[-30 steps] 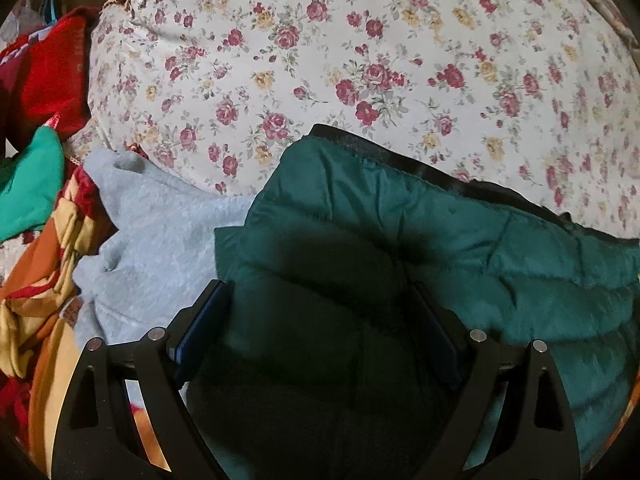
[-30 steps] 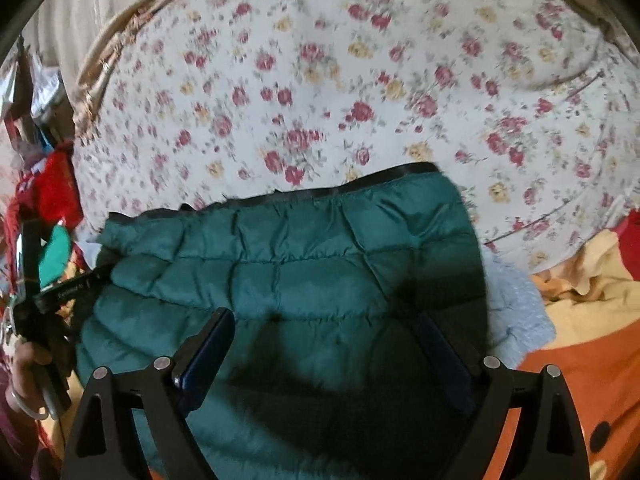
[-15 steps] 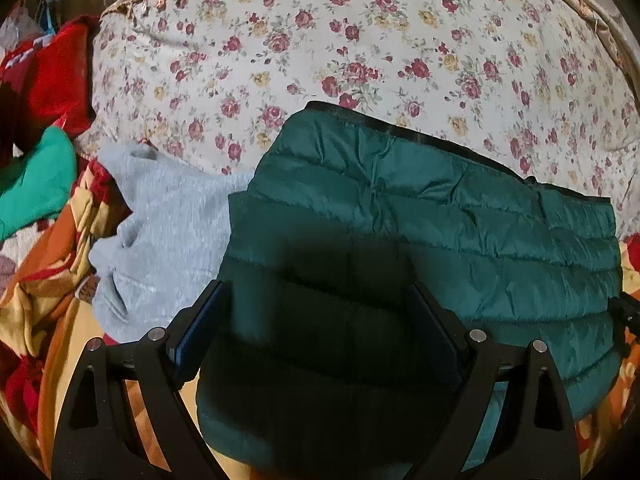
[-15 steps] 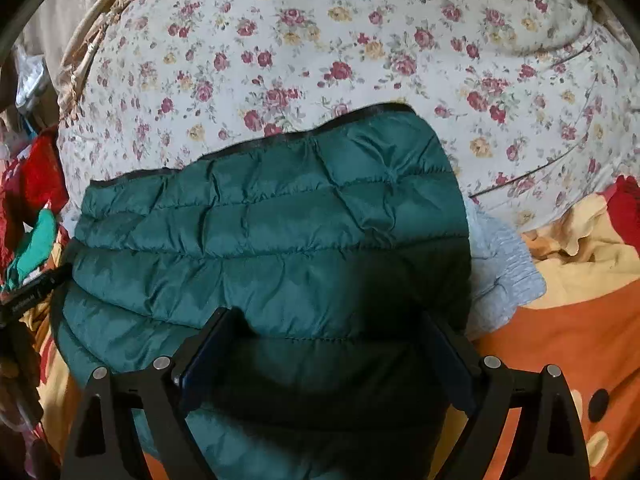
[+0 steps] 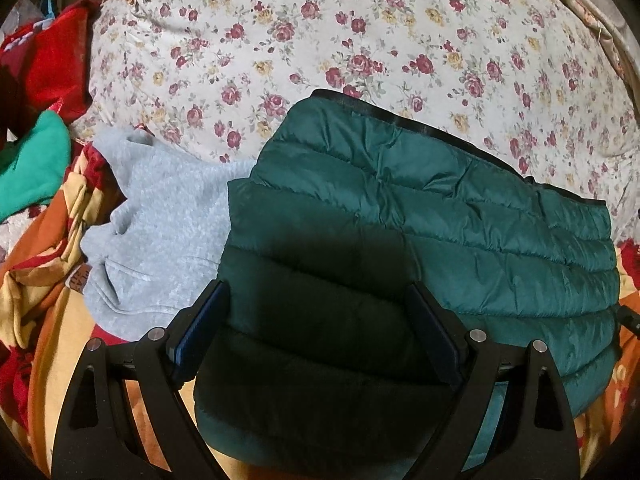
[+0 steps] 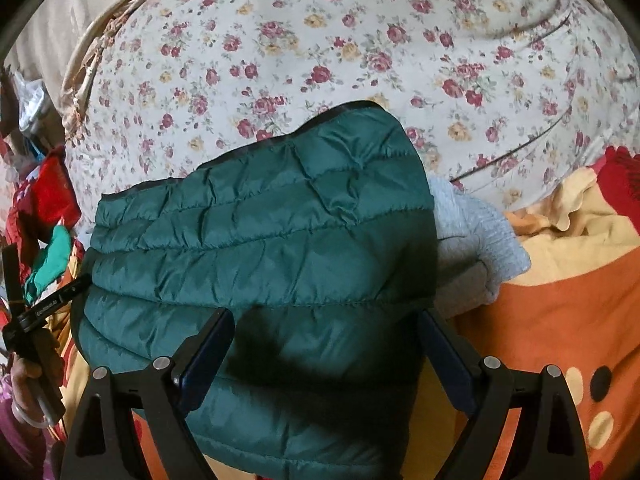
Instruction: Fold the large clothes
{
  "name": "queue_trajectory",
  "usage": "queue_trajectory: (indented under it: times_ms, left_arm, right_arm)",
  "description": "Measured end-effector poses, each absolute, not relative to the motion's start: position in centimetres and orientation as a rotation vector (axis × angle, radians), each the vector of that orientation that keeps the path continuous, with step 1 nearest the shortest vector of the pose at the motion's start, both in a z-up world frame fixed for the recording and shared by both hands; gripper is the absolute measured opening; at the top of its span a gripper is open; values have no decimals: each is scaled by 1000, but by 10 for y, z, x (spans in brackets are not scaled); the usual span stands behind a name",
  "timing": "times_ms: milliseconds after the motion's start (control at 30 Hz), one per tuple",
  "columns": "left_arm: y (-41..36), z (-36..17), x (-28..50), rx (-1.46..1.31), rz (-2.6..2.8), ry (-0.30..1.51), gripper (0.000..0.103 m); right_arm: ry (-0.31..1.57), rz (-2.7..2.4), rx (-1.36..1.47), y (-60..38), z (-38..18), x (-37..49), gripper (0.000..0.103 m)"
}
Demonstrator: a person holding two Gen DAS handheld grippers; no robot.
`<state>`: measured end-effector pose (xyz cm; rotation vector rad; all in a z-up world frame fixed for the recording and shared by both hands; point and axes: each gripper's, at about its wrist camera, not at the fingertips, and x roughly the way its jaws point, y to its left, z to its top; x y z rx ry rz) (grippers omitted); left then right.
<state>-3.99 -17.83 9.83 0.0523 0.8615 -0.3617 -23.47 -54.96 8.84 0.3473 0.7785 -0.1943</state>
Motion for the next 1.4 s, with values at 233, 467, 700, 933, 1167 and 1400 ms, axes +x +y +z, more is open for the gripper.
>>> queue_trajectory:
  times_ms: [233, 467, 700, 933, 1167, 1400]
  left_arm:
    - [-164, 94, -29, -29, -447, 900, 92]
    - [-141, 77, -9, -205, -505, 994, 93]
    - [-142, 62, 2, -289, -570, 1038, 102]
    - [-148, 47, 11, -309, -589, 1054, 103]
    - [-147, 40, 16, -323, -617, 1061, 103]
    - [-152, 45, 10, -306, -648, 1050, 86]
  right_arm:
    - [799, -178, 392, -562, 80, -230, 103]
    - [811, -115, 468, -577, 63, -218, 103]
    - [820, -21, 468, -573, 54, -195, 103]
    - [830, 22, 457, -575, 49, -186, 103]
    - [816, 39, 523, -589, 38, -181, 103]
    - [783, 79, 519, -580, 42, -189, 81]
